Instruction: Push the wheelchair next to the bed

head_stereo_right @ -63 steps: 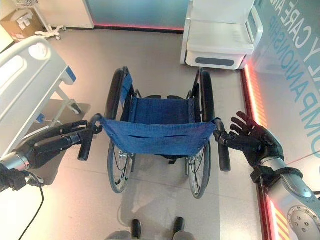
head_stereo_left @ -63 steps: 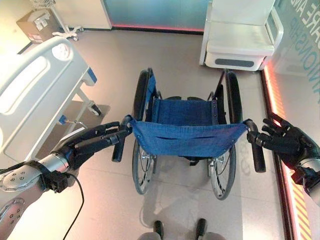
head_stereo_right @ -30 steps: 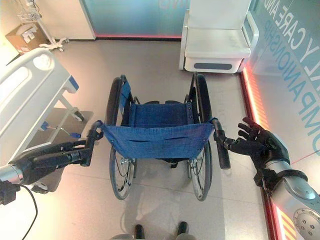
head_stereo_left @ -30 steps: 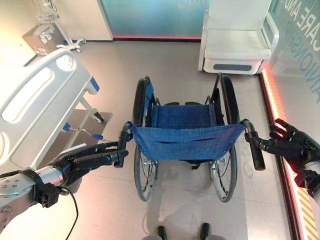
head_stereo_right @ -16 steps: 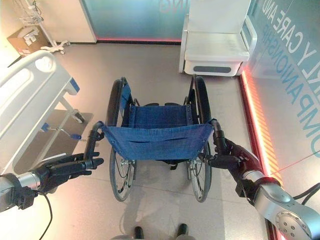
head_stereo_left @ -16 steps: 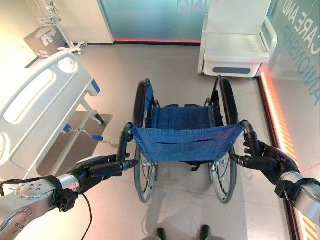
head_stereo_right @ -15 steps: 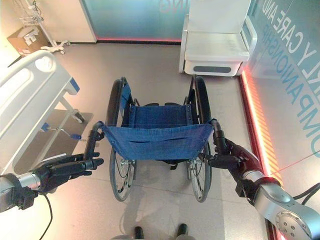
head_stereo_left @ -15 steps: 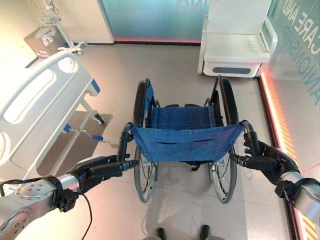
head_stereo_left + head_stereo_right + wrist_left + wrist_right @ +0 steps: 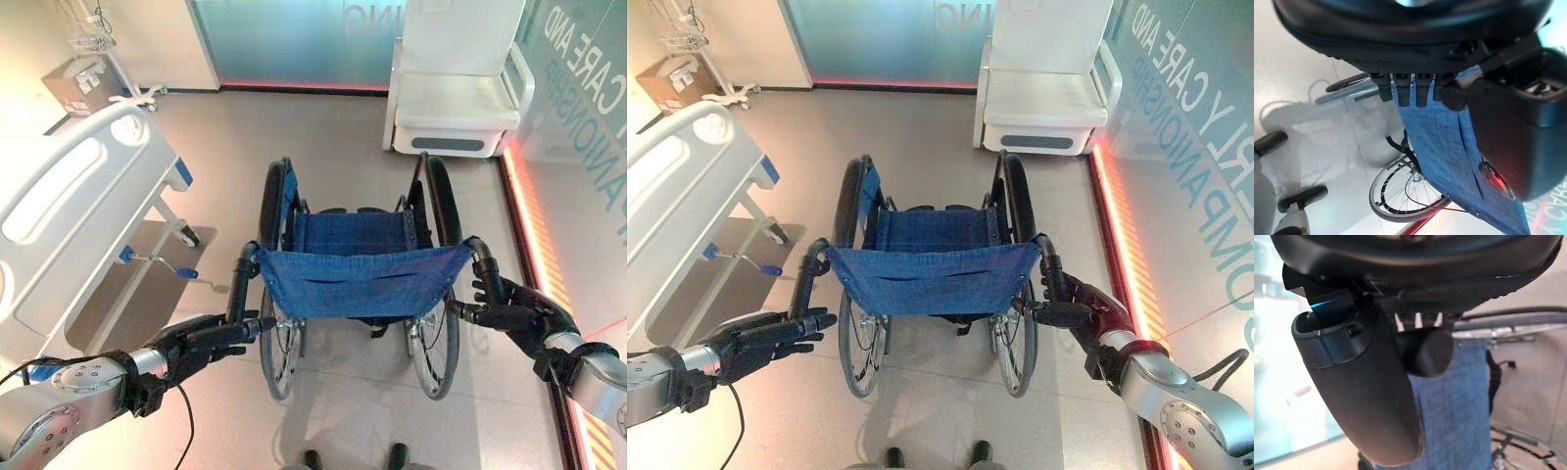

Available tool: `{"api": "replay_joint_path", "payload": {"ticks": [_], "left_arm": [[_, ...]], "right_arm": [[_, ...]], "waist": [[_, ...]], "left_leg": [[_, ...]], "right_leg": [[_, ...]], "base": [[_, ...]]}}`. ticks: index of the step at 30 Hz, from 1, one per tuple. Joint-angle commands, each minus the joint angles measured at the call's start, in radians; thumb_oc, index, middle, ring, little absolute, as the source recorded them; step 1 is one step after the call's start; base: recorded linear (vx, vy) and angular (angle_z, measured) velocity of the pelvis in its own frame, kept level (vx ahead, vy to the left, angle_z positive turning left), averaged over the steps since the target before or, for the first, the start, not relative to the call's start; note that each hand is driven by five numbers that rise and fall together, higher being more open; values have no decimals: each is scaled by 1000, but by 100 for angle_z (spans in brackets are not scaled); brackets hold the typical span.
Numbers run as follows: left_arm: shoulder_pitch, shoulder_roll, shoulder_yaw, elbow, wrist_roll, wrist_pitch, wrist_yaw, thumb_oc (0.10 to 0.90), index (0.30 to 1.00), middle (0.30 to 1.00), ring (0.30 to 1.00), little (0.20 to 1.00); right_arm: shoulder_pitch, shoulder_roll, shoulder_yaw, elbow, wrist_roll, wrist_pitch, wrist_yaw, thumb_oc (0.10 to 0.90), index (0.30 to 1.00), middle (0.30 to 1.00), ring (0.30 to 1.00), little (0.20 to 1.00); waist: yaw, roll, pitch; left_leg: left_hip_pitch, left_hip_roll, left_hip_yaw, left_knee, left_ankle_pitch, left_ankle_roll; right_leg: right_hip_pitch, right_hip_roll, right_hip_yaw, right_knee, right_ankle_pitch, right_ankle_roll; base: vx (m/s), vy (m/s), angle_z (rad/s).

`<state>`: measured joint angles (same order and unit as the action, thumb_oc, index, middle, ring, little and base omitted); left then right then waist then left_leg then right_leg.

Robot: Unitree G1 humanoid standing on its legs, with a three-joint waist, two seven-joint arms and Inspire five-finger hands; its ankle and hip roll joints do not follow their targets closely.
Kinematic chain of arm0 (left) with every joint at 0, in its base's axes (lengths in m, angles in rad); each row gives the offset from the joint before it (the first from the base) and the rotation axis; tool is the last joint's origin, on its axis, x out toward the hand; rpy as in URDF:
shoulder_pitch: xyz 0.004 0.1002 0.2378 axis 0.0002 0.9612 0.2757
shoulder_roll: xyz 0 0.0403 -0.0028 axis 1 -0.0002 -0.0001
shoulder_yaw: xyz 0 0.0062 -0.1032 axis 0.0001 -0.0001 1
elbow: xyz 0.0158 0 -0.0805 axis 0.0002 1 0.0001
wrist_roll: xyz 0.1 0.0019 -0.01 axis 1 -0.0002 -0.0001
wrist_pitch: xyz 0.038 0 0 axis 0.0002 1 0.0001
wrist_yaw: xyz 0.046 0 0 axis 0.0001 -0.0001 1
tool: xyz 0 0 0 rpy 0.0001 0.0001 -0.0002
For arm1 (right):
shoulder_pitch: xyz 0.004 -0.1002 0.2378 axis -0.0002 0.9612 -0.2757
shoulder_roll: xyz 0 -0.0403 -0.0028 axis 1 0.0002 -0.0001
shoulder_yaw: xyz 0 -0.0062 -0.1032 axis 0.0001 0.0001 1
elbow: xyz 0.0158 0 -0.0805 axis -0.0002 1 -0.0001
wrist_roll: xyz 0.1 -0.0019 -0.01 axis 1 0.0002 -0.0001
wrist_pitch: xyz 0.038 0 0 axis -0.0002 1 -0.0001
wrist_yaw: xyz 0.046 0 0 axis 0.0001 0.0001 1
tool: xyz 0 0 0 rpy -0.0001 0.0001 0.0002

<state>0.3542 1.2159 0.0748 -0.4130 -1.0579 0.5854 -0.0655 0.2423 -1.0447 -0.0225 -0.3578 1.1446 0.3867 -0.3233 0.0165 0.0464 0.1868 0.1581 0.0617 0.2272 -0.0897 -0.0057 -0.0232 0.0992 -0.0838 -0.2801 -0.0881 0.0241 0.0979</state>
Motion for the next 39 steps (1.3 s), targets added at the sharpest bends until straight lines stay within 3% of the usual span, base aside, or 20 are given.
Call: {"api": "replay_joint_path", "payload": {"ticks": [1,12,21,23,26,32,39], "left_arm": [[-84,38,99,39,-43,-70,34,800,900,900,900,900],[-128,100,209,152,-83,-131,110,800,900,900,900,900],[-232,113,208,251,-89,-122,54,800,900,900,900,900],[-265,110,176,253,-123,-106,21,800,900,900,900,900],[-338,92,71,226,-236,-28,-51,800,900,900,900,900],[-432,60,-125,156,-317,-5,-53,800,900,900,900,900],[-527,36,-264,131,-322,53,-104,800,900,900,900,900]], "right_arm": [[-89,-83,8,39,-35,-45,-24,800,900,900,900,900],[-122,-142,-78,126,-22,-35,34,800,900,900,900,900],[-179,-139,-83,167,-47,10,62,800,900,900,900,900],[-196,-141,-75,177,-51,16,64,800,900,900,900,900],[-236,-142,-43,187,-56,19,59,800,900,900,900,900],[-293,-136,49,174,-65,10,27,800,900,900,900,900],[-375,-119,138,183,-78,1,1,800,900,900,900,900]], "waist": [[-8,-32,-4],[-10,-40,-2],[-14,-44,-6],[-16,-43,-5],[-20,-42,-1],[-23,-41,4],[-23,-43,18]], "left_leg": [[-39,-6,37,2,10,-18],[-37,-7,33,2,10,-19],[-37,-10,29,2,7,-15],[-38,-10,29,2,7,-14],[-39,-11,31,2,9,-13],[-35,-15,32,2,4,-6],[-37,-16,33,2,8,-4]], "right_leg": [[19,-23,-23,1,-2,63],[22,-25,-30,1,2,62],[23,-23,-24,1,-1,57],[21,-22,-21,1,0,55],[18,-20,-14,1,2,55],[16,-14,0,1,4,54],[10,-12,10,1,11,54]], "base": [[0,0,0],[22,0,1],[44,-2,0],[17,-5,0],[11,-5,0],[36,-12,-3],[11,-13,-6]]}}
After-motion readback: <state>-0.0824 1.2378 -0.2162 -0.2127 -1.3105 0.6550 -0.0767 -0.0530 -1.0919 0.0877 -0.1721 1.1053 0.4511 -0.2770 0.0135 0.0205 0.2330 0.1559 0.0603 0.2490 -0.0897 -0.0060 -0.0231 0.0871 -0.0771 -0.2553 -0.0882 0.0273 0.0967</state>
